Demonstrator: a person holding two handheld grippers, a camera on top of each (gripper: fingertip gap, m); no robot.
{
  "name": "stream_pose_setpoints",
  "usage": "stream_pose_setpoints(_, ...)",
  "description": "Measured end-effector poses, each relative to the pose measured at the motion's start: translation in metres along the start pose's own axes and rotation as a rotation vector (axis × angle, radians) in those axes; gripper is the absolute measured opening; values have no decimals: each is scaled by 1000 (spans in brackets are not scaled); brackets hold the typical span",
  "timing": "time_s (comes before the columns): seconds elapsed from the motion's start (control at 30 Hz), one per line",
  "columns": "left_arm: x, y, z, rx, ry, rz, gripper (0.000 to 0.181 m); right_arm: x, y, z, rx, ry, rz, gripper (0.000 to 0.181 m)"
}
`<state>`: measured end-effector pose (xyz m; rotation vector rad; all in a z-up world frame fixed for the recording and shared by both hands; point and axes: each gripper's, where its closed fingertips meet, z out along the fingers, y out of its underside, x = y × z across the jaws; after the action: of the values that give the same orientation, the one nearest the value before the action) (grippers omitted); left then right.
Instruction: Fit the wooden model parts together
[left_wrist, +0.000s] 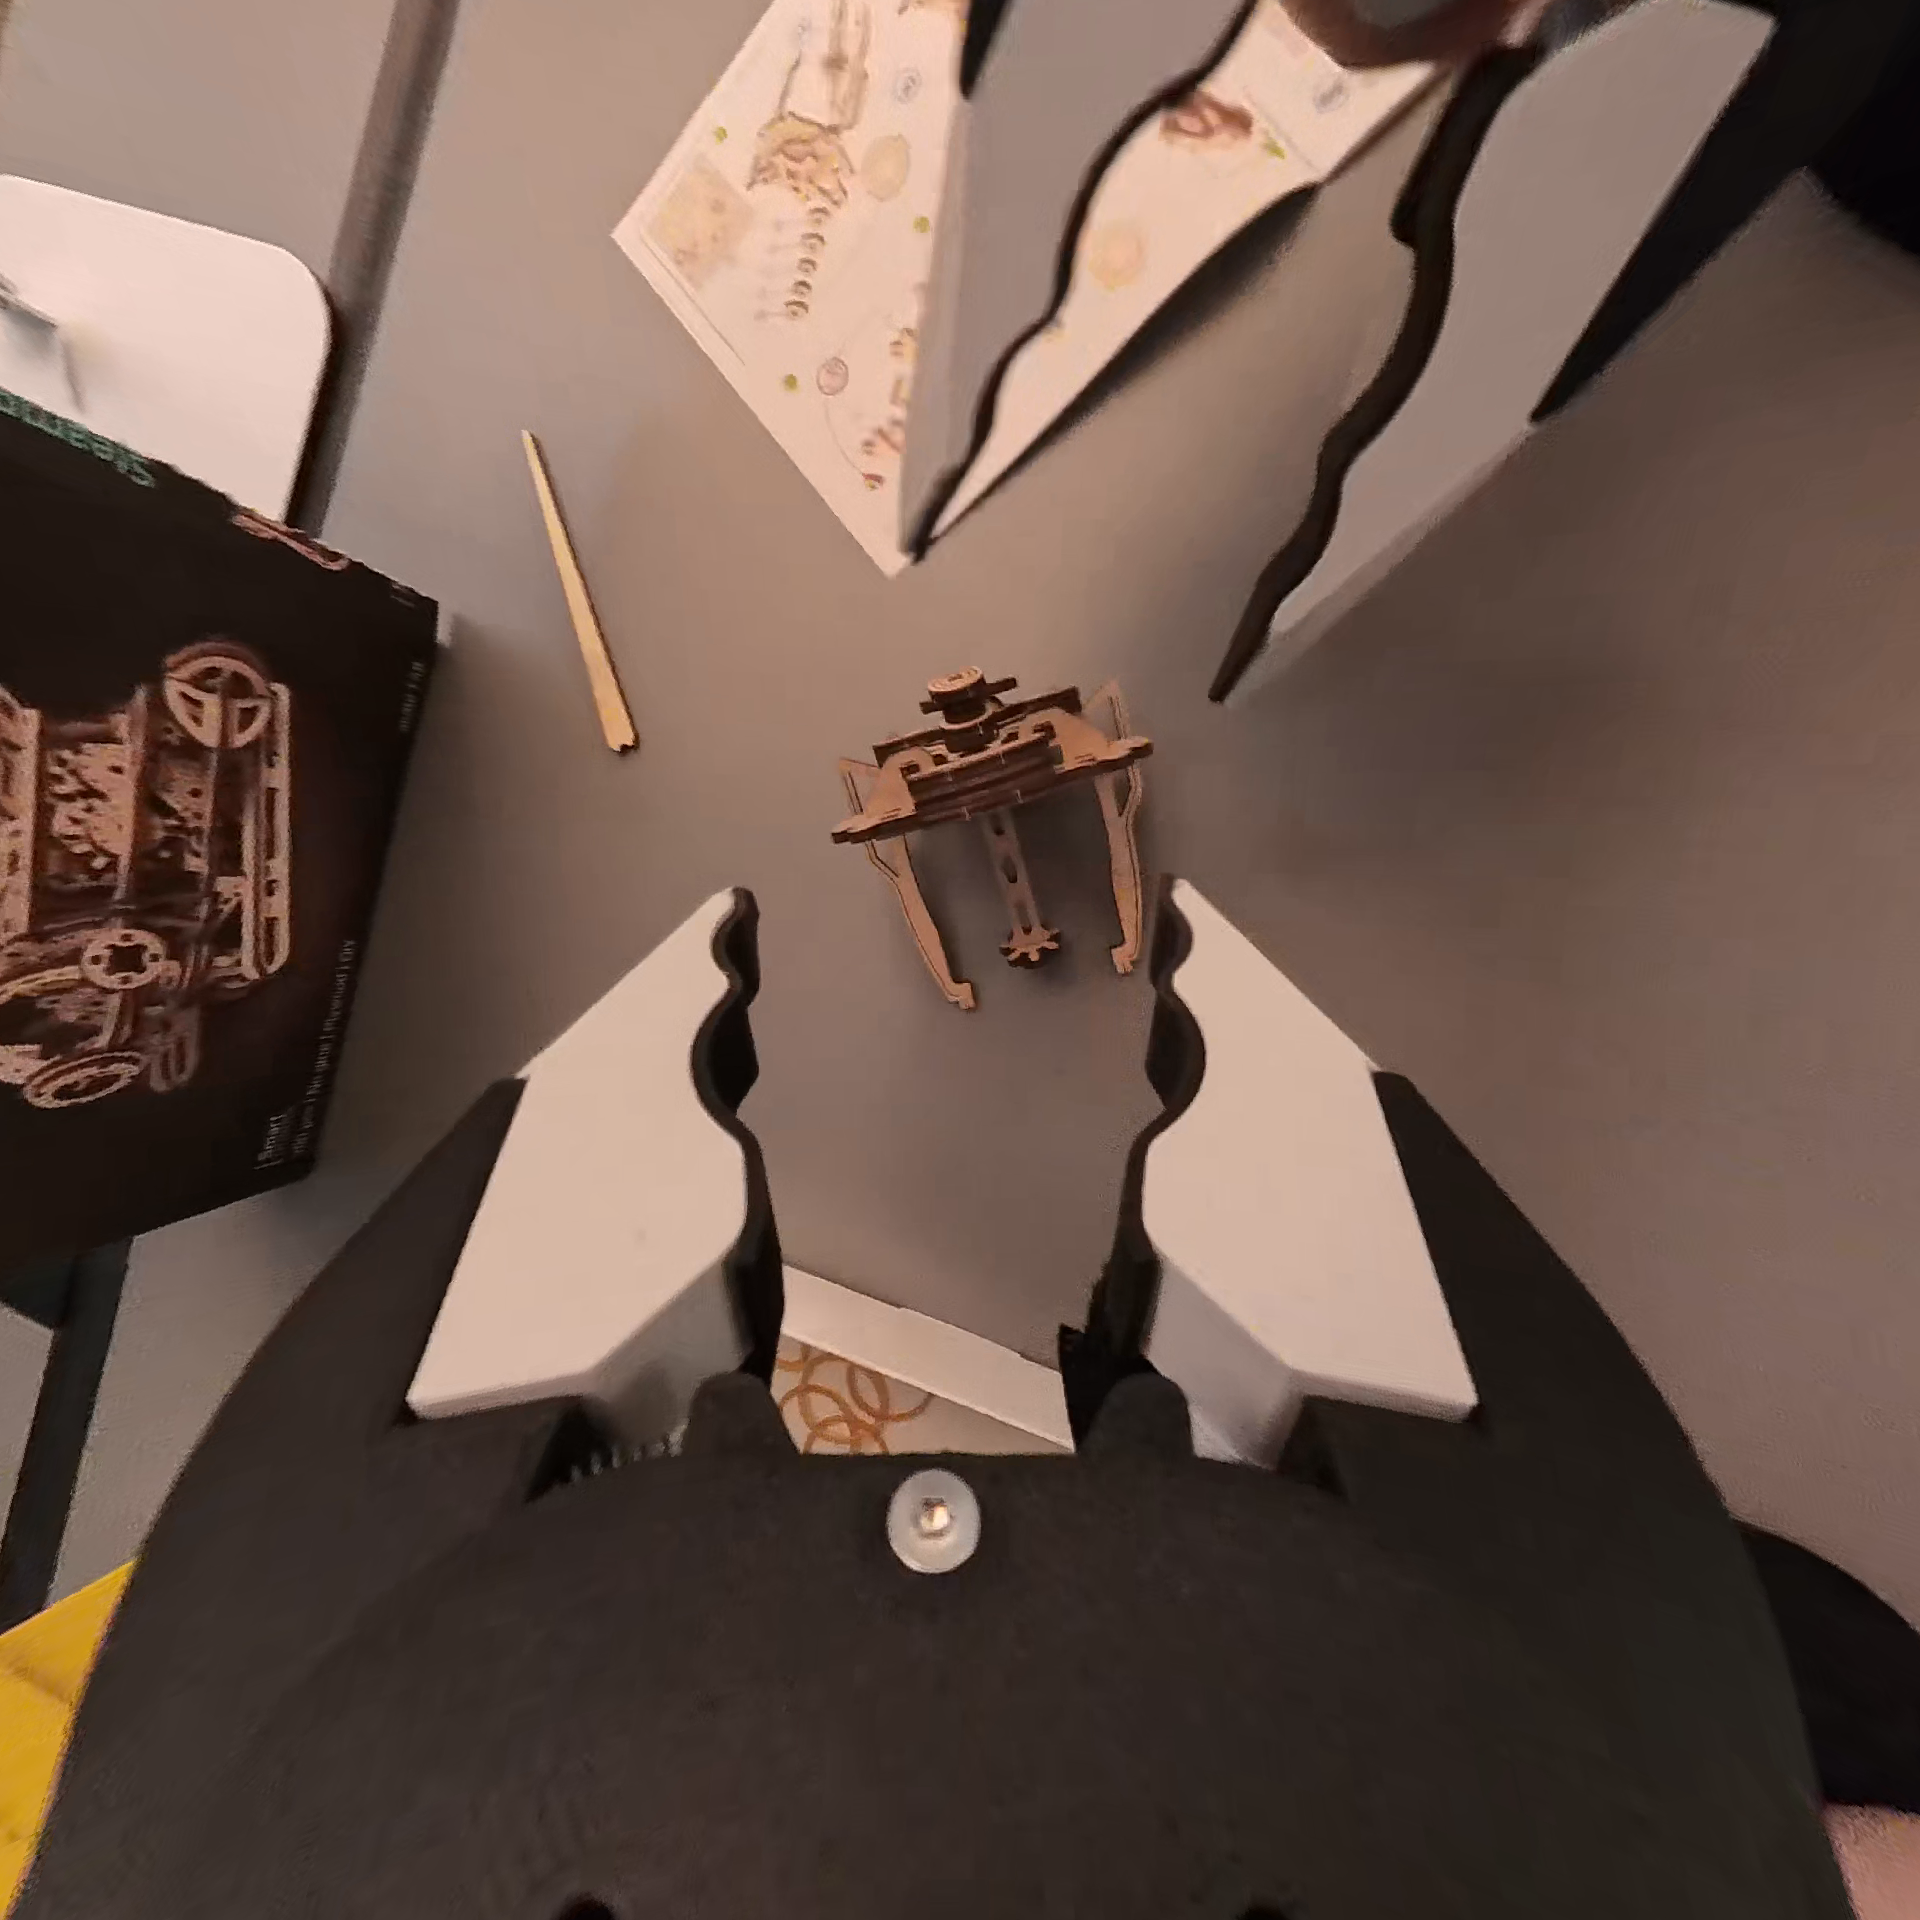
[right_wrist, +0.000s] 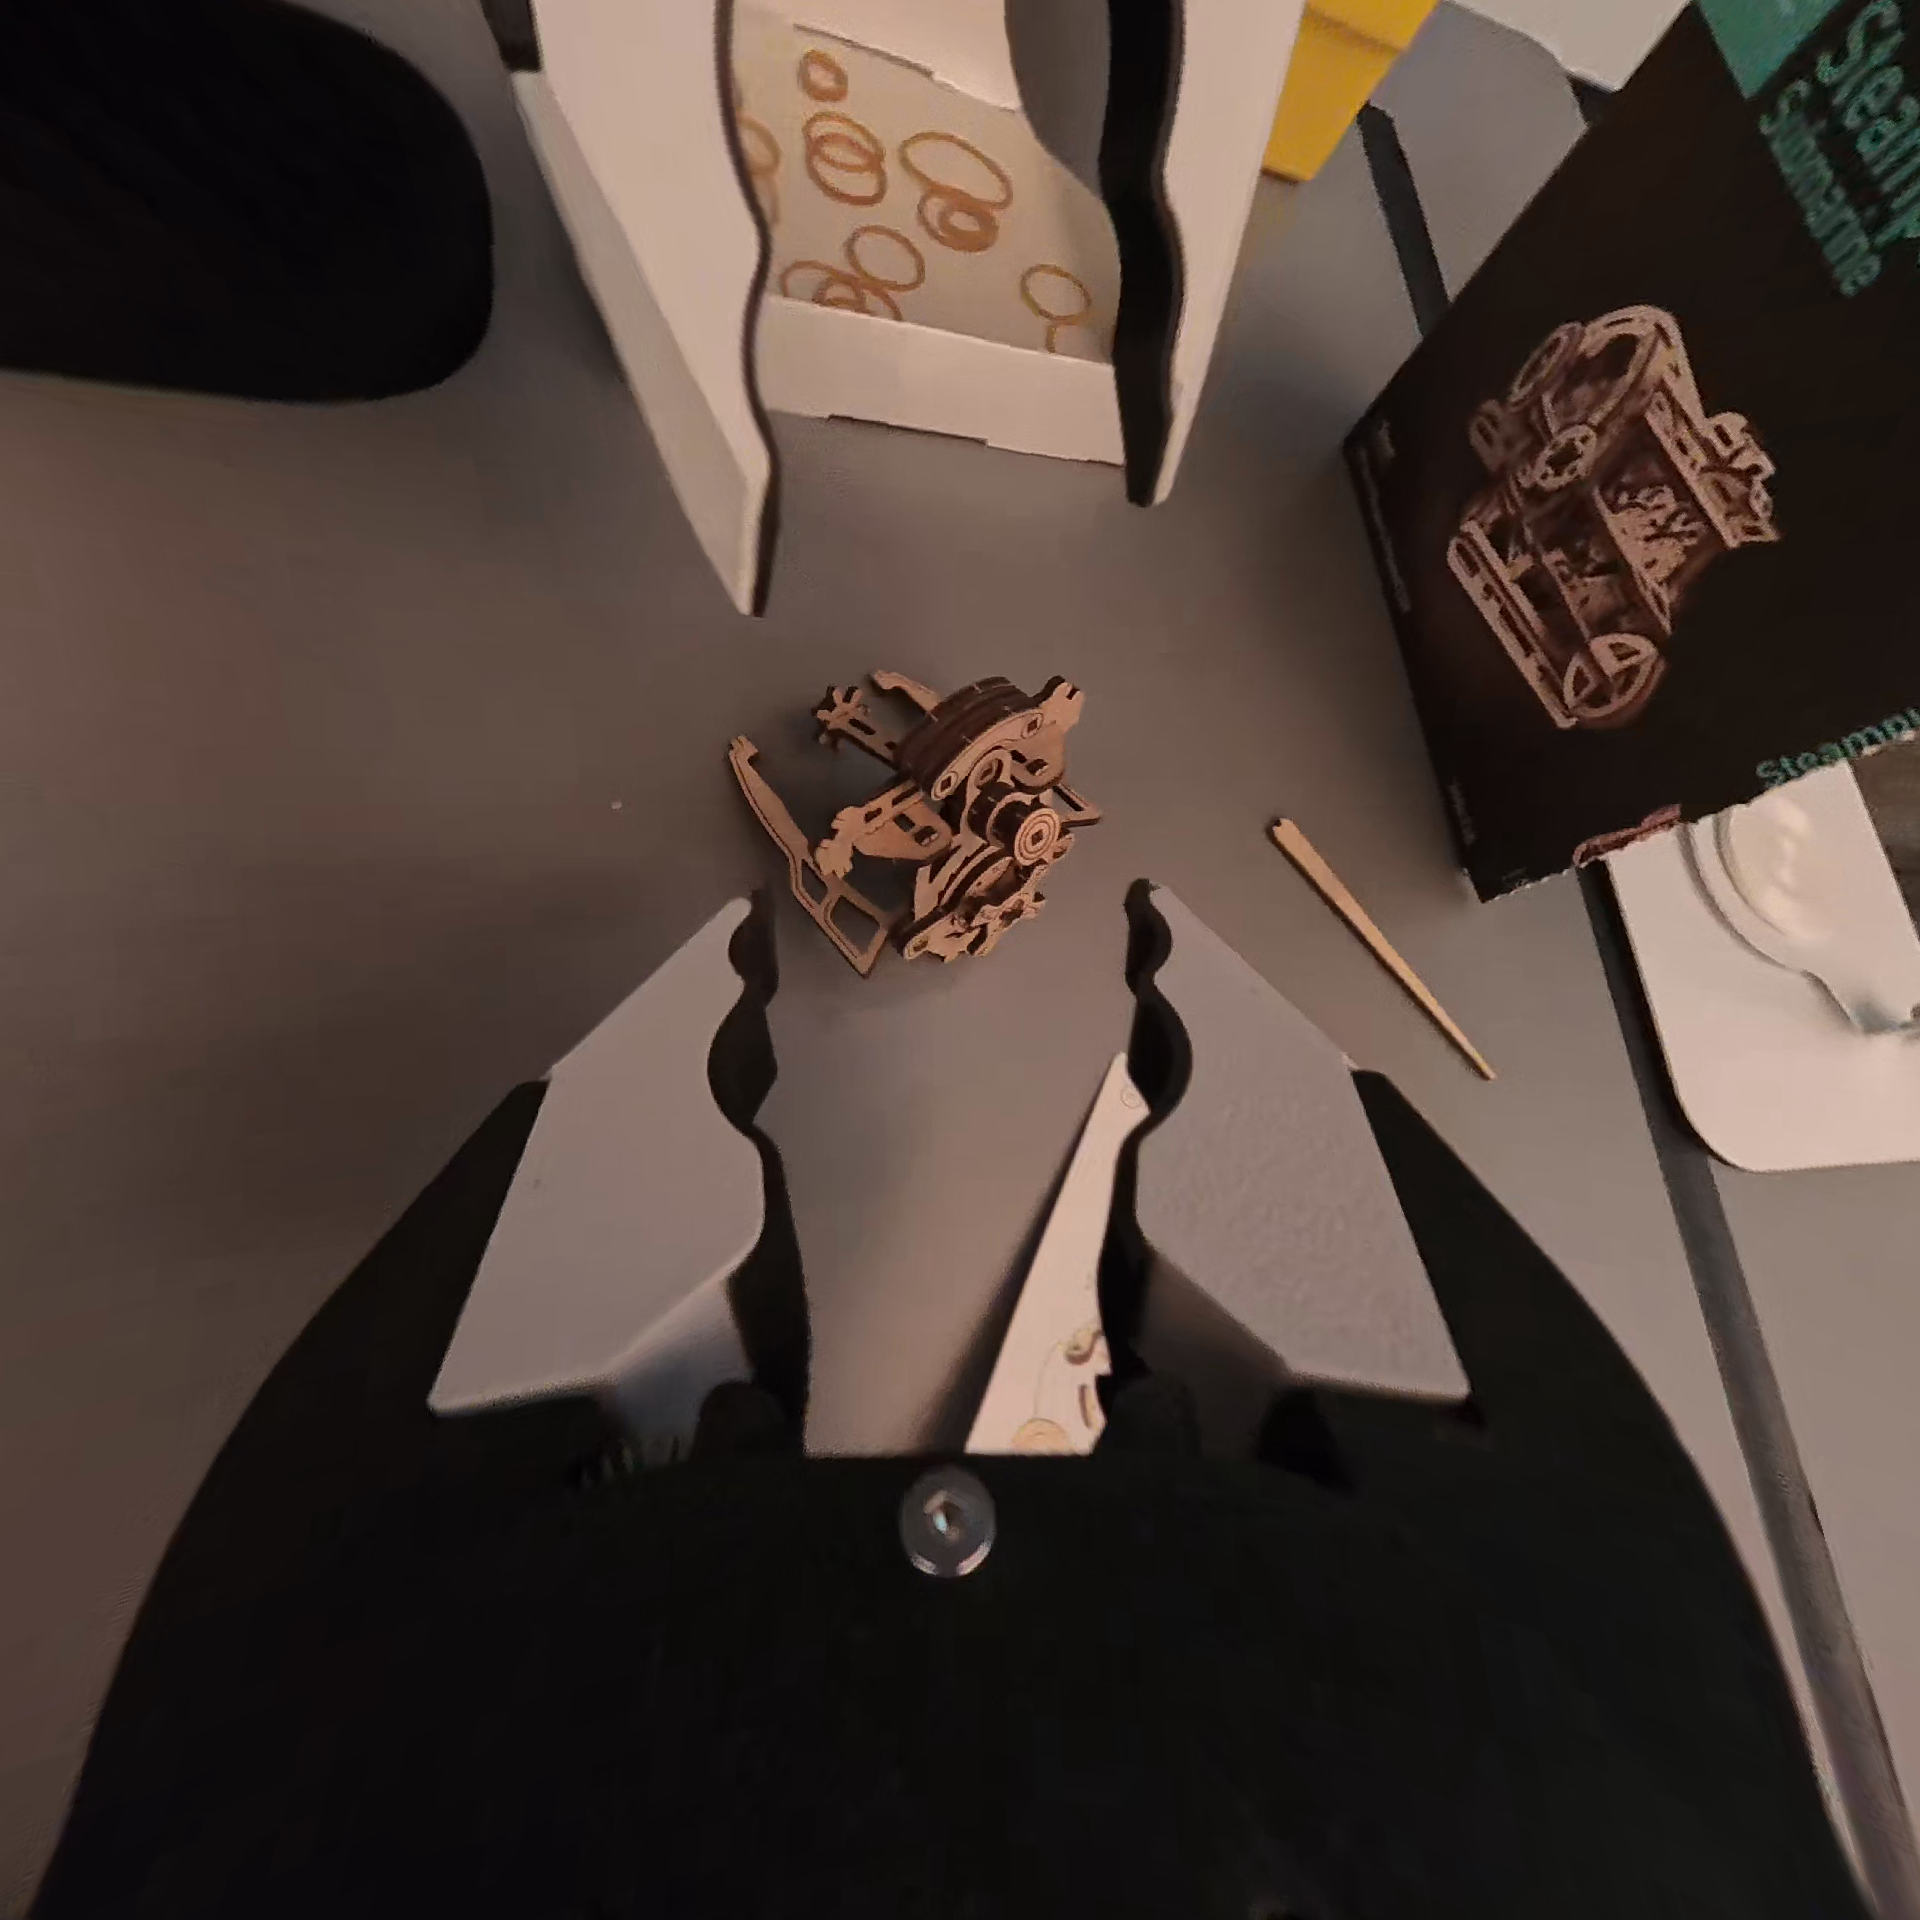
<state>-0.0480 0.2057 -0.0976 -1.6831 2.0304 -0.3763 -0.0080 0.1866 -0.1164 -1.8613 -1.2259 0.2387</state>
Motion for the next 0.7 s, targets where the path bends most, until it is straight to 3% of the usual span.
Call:
stream_pose_setpoints(0.27, 2, 8, 20, -87, 27, -53, 85, 11, -1, 14, -17, -118, -93, 69)
stream_pose_setpoints(0.43, 4, 9, 27, -114, 82, -130, 77, 11, -7, 21, 53, -220, -61, 63)
stream_pose_setpoints(0.7, 8, 11, 36, -164, 165, -228, 72, -1, 1, 15, 22, -233, -78, 46)
